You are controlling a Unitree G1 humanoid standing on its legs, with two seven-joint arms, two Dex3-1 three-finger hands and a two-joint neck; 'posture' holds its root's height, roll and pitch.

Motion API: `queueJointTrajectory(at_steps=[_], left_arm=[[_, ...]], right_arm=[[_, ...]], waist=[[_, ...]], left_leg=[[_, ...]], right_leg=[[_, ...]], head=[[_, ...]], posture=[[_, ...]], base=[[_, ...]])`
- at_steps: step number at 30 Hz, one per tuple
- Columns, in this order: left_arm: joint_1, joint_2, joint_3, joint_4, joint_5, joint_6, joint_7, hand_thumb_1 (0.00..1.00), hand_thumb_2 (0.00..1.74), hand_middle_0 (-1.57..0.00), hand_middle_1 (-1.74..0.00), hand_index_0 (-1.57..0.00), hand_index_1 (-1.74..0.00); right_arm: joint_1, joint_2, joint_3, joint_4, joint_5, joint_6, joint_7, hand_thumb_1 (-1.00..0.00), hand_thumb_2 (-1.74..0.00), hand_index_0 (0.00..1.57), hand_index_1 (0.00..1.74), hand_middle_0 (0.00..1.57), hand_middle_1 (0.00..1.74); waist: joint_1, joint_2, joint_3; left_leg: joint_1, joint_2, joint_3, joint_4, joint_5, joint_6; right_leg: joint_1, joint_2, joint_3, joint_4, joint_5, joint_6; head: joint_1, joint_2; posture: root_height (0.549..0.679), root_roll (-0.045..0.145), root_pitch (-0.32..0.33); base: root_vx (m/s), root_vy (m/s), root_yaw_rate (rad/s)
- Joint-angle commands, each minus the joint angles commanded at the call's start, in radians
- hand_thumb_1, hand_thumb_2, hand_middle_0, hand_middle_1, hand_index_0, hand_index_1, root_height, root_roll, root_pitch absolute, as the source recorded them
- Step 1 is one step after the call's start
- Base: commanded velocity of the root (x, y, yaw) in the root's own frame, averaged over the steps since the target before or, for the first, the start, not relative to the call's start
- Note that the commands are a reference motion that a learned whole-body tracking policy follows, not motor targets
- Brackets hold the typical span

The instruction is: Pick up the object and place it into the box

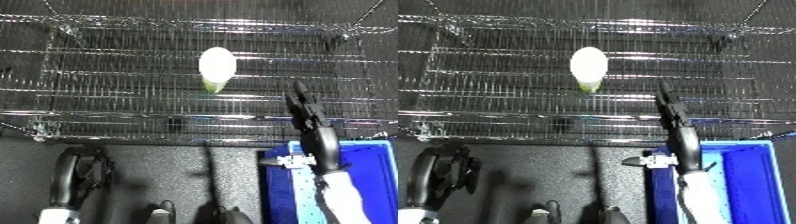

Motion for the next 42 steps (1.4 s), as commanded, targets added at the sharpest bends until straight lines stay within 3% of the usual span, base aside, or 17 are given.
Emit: queueJointTrajectory(at_steps=[11,23,34,42], left_arm=[[-0.029,0.013,-0.023,-0.007,-0.009,0.022,0.006,1.0,1.74,-1.57,-1.74,-1.57,-1.74],[-0.054,0.032,-0.045,-0.038,-0.03,0.03,0.009,1.0,1.74,-1.57,-1.74,-1.57,-1.74],[-0.08,0.034,-0.071,-0.048,-0.037,0.028,0.019,1.0,1.74,-1.57,-1.74,-1.57,-1.74],[-0.113,0.031,-0.093,-0.059,-0.034,0.024,0.033,1.0,1.74,-1.57,-1.74,-1.57,-1.74]], right_arm=[[-0.11,-0.034,-0.016,0.067,0.01,-0.005,-0.062,0.0,0.0,0.0,0.0,0.0,0.0],[-0.245,-0.069,0.007,0.125,0.026,0.017,-0.104,0.0,0.0,0.0,0.0,0.0,0.0],[-0.331,-0.096,0.04,0.196,0.037,0.03,-0.09,0.0,0.0,0.0,0.0,0.0,0.0],[-0.409,-0.108,0.072,0.262,0.048,0.033,-0.085,0.0,0.0,0.0,0.0,0.0,0.0]], waist=[[0.012,0.018,0.023],[0.018,0.044,0.024],[0.024,0.064,0.024],[0.035,0.08,0.024]], left_leg=[[-0.038,-0.019,-0.003,0.022,-0.002,0.0055],[-0.096,-0.031,0.003,0.025,0.001,0.0047],[-0.142,-0.035,0.012,0.023,0.001,0.0048],[-0.186,-0.045,0.014,0.019,0.005,0.0086]], right_leg=[[-0.049,0.0015,0.001,0.032,0.002,-0.0013],[-0.116,0.0023,0.006,0.043,0.008,-0.0048],[-0.168,0.0003,0.012,0.043,0.011,-0.0073],[-0.218,0.0012,0.011,0.047,0.015,-0.0067]], head=[[0.056,0.066],[0.1,0.12],[0.108,0.15],[0.127,0.21]], posture=[[0.612,0.05,-0.109],[0.609,0.053,-0.067],[0.609,0.056,-0.022],[0.608,0.056,0.017]], base=[[0.045,-0.001,0.082],[-0.01,0.008,0.023],[-0.014,0.013,0.012],[-0.033,0.014,0.027]])
